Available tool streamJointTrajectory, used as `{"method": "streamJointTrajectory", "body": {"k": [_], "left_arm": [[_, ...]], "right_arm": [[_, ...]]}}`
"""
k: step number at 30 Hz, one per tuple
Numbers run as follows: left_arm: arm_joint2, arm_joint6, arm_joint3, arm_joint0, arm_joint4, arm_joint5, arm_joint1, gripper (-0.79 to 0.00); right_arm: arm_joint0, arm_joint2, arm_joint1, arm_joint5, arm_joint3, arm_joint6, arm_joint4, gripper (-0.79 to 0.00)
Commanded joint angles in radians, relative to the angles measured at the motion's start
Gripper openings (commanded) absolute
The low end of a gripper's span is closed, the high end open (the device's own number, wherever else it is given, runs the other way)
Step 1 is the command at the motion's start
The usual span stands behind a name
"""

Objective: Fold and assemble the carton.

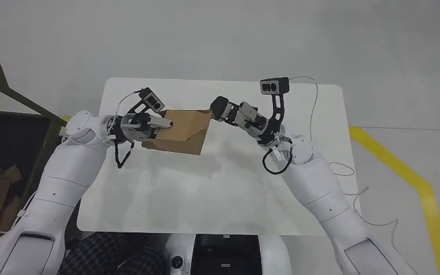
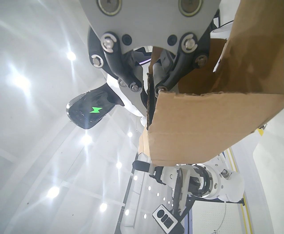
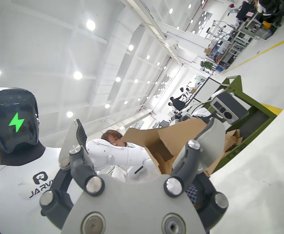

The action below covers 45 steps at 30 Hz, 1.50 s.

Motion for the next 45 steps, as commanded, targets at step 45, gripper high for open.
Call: {"method": "streamJointTrajectory", "body": {"k": [45], "left_arm": [[0.069, 0.0, 0.027, -0.049, -0.063, -0.04, 0.025, -0.785]], "right_arm": [[0.034, -0.024, -0.045, -0.015, 0.035, 0.113, 0.074, 0.0]]}}
